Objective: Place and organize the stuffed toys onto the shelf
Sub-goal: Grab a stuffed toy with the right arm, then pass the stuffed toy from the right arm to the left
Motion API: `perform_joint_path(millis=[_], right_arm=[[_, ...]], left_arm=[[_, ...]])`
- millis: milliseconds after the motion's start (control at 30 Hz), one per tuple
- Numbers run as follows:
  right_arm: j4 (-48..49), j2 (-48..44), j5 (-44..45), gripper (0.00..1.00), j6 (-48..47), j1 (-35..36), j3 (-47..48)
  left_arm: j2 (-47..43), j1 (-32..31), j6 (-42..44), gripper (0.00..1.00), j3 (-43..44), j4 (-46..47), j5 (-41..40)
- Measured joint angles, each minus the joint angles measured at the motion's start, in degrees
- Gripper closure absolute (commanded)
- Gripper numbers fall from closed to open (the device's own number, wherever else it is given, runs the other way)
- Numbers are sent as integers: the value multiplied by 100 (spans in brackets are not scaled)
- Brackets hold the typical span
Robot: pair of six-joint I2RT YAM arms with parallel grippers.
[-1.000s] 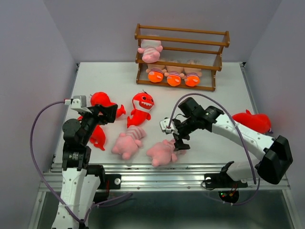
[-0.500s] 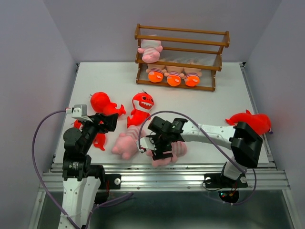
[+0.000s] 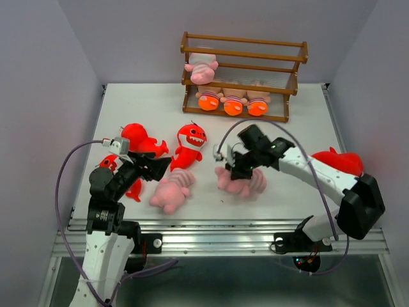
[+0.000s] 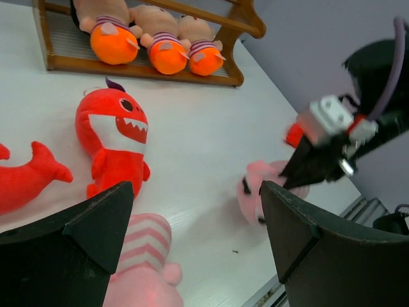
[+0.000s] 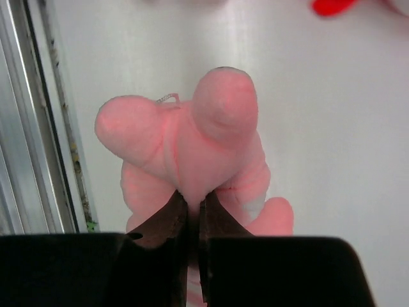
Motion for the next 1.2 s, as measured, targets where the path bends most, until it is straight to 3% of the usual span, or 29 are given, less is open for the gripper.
perform_joint_path(millis=[133, 200, 333, 467, 600, 700, 967, 1200], right_arm=[[24, -590, -1010, 99, 328, -1812, 328], [50, -734, -1532, 99, 496, -2271, 468], [92, -831, -3082, 99, 1082, -3331, 855], [164, -654, -4441, 99, 1727, -3947, 1119], [225, -459, -5239, 97, 2361, -4129, 1366], [236, -487, -5488, 96, 2610, -4127, 1445], [245, -951, -5753, 91, 3003, -4127, 1473], [247, -1185, -5816, 87, 3088, -4127, 1469]], left_arm=[[212, -446, -166, 11, -229, 570, 94], [304, -807, -254, 11, -334, 813, -7], [1023, -2428, -334, 11, -396, 1582, -570], [2120, -3862, -260, 10, -339, 2199, -1290], [3427, -4688, 9, 9, 15, 2723, -1731], [4030, -4896, 229, 9, 264, 3123, -1888], [5147, -5202, 562, 9, 964, 4428, -1829], [5615, -5512, 474, 8, 1263, 5399, -1700]])
